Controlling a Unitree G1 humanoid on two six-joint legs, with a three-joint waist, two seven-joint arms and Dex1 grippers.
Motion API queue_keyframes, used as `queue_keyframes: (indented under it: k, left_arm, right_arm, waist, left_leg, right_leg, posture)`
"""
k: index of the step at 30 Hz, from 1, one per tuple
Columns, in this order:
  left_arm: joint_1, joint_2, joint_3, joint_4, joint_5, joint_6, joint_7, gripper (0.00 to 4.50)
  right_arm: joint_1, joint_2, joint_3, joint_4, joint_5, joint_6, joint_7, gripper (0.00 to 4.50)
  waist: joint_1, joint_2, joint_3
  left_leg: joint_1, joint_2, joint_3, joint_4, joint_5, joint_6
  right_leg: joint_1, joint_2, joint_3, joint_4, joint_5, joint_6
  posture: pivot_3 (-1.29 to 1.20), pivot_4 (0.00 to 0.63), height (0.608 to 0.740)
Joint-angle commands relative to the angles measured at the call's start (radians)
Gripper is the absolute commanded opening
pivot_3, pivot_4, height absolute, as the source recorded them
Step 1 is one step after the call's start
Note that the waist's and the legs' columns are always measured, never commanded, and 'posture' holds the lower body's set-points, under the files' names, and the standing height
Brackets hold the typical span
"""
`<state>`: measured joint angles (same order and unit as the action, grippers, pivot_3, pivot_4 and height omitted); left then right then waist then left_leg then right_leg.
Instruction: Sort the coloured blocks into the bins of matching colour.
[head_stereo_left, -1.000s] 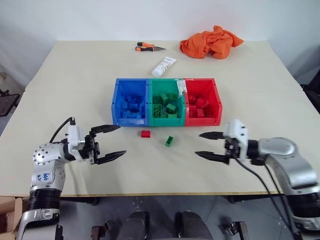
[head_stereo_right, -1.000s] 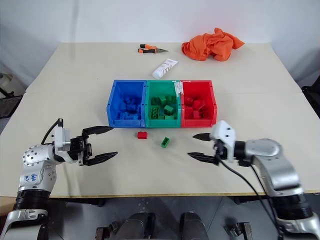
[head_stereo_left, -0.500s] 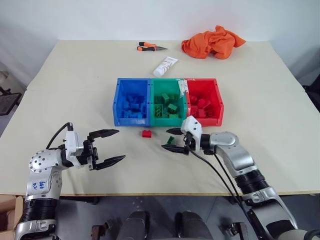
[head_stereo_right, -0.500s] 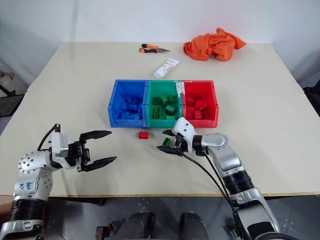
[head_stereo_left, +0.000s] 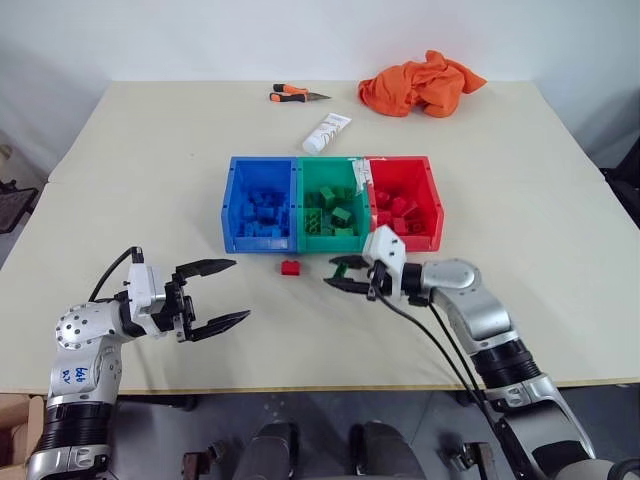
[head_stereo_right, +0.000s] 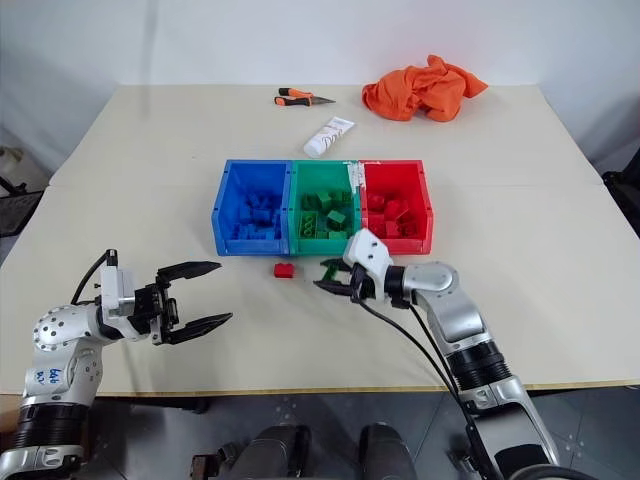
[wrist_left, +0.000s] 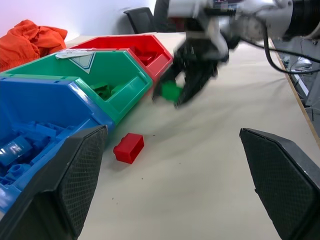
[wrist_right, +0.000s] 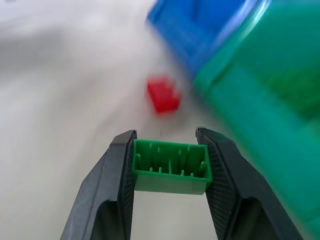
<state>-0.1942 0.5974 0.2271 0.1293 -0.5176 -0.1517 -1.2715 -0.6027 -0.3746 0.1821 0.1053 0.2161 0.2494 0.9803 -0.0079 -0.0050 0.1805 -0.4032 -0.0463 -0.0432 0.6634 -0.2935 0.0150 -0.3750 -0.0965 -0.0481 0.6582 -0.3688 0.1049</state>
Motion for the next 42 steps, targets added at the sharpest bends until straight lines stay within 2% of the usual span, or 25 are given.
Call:
queue_keyframes:
  k: [1, 4, 8, 12, 13, 17, 23, 26, 30, 33, 36, 39, 42]
  left_arm:
    - [-0.028, 0.005, 0.006, -0.003, -0.016, -0.005, -0.003, 4.50]
    - [-0.050, -0.003, -0.004, 0.018, -0.009, -0.011, -0.007, 4.50]
    - [-0.076, -0.015, -0.017, 0.043, -0.002, -0.023, -0.012, 4.50]
    - [-0.079, -0.020, -0.018, 0.046, -0.001, -0.029, -0.012, 4.50]
    - [-0.077, -0.020, -0.017, 0.045, -0.001, -0.031, -0.011, 4.50]
    - [-0.062, -0.021, -0.017, 0.028, 0.007, -0.023, 0.005, 4.50]
    - [-0.021, -0.009, -0.018, -0.028, 0.072, 0.018, 0.139, 4.50]
    - [0.034, 0.018, 0.000, -0.074, 0.089, 0.053, 0.188, 4.50]
    - [0.143, 0.077, 0.052, -0.162, 0.086, 0.128, 0.246, 4.50]
    - [0.272, 0.117, 0.131, -0.263, 0.083, 0.267, 0.353, 4.50]
    - [0.400, 0.155, 0.202, -0.358, 0.063, 0.339, 0.360, 4.50]
    - [0.458, 0.145, 0.250, -0.429, 0.046, 0.358, 0.385, 4.50]
    - [0.479, 0.142, 0.241, -0.506, 0.033, 0.409, 0.411, 4.50]
  right_arm:
    - [-0.152, 0.034, -0.085, 0.014, 0.029, 0.016, -0.095, 1.49]
    - [-0.265, 0.052, -0.105, 0.161, -0.010, -0.021, -0.157, 1.49]
    - [-0.349, 0.063, -0.100, 0.320, -0.049, -0.141, -0.164, 2.86]
    - [-0.358, 0.060, -0.106, 0.311, -0.028, -0.178, -0.123, 4.25]
    - [-0.353, 0.057, -0.109, 0.299, -0.022, -0.176, -0.116, 4.47]
    - [-0.306, 0.027, -0.112, 0.209, 0.012, -0.157, -0.058, 4.47]
    - [-0.068, -0.165, -0.124, -0.070, 0.144, -0.103, 0.202, 4.47]
    - [0.021, -0.285, -0.146, -0.096, 0.182, -0.099, 0.325, 4.47]
    - [0.079, -0.409, -0.172, -0.054, 0.185, -0.103, 0.412, 4.47]
    - [0.099, -0.457, -0.201, 0.003, 0.175, -0.136, 0.434, 4.47]
    - [0.099, -0.468, -0.224, 0.030, 0.177, -0.128, 0.414, 4.47]
    - [0.091, -0.459, -0.233, 0.042, 0.171, -0.127, 0.389, 4.47]
    - [0.085, -0.449, -0.234, 0.036, 0.171, -0.117, 0.358, 4.47]
  waist:
    - [-0.003, 0.000, 0.000]
    - [-0.010, 0.000, 0.000]
    - [-0.015, 0.000, 0.000]
    - [-0.023, 0.000, 0.000]
    - [-0.026, 0.000, 0.000]
    - [-0.029, 0.000, 0.000]
    - [-0.005, 0.000, 0.000]
    - [0.003, 0.000, 0.000]
    - [-0.004, 0.000, 0.000]
    - [-0.011, 0.000, 0.000]
    - [-0.015, 0.000, 0.000]
    - [-0.014, 0.001, 0.001]
    - [-0.001, 0.002, 0.001]
  left_leg:
    - [0.000, 0.000, 0.000, 0.000, 0.000, 0.000]
    - [0.000, 0.000, -0.001, 0.000, 0.000, -0.001]
    - [0.000, -0.001, -0.002, -0.001, 0.000, -0.001]
    - [0.000, -0.001, -0.001, -0.002, 0.000, 0.000]
    - [0.000, -0.001, -0.002, -0.002, 0.000, 0.000]
    - [0.000, 0.000, -0.001, -0.002, 0.000, -0.001]
    - [0.000, -0.002, -0.002, 0.000, 0.000, 0.001]
    - [-0.001, -0.002, -0.001, 0.000, -0.001, 0.001]
    - [0.000, 0.000, 0.001, -0.001, -0.001, 0.001]
    - [0.000, 0.001, 0.001, -0.001, -0.001, 0.001]
    - [0.000, 0.001, 0.001, -0.002, -0.001, 0.001]
    - [0.000, 0.001, 0.001, -0.002, -0.001, 0.001]
    - [0.000, 0.001, 0.001, -0.002, -0.001, 0.001]
  right_leg:
    - [0.000, 0.000, 0.000, 0.000, 0.000, 0.000]
    - [-0.001, 0.000, 0.000, 0.001, 0.000, 0.000]
    - [0.000, 0.000, -0.001, 0.002, 0.000, 0.000]
    - [-0.001, -0.001, -0.001, 0.002, 0.000, 0.000]
    - [-0.001, -0.001, -0.001, 0.002, 0.000, 0.000]
    - [-0.001, 0.000, -0.001, 0.002, 0.000, 0.000]
    - [0.001, -0.002, 0.000, 0.001, 0.000, 0.000]
    - [0.001, -0.001, 0.000, -0.001, 0.000, 0.000]
    - [0.001, -0.001, 0.001, -0.004, 0.000, 0.000]
    - [0.002, 0.000, 0.002, -0.005, 0.000, 0.000]
    - [0.003, -0.001, 0.002, -0.006, 0.000, -0.001]
    - [0.004, -0.001, 0.002, -0.013, -0.001, -0.001]
    - [0.005, -0.001, 0.002, -0.014, -0.001, -0.001]
  posture:
    - [0.00, 0.150, 0.740]
    - [0.00, 0.150, 0.740]
    - [0.00, 0.150, 0.740]
    - [0.00, 0.150, 0.740]
    - [0.00, 0.150, 0.740]
    - [0.00, 0.150, 0.740]
    - [0.00, 0.150, 0.740]
    - [0.00, 0.150, 0.740]
    - [0.00, 0.150, 0.740]
    - [0.00, 0.150, 0.740]
    - [0.00, 0.150, 0.740]
    - [0.00, 0.150, 0.740]
    - [0.00, 0.150, 0.740]
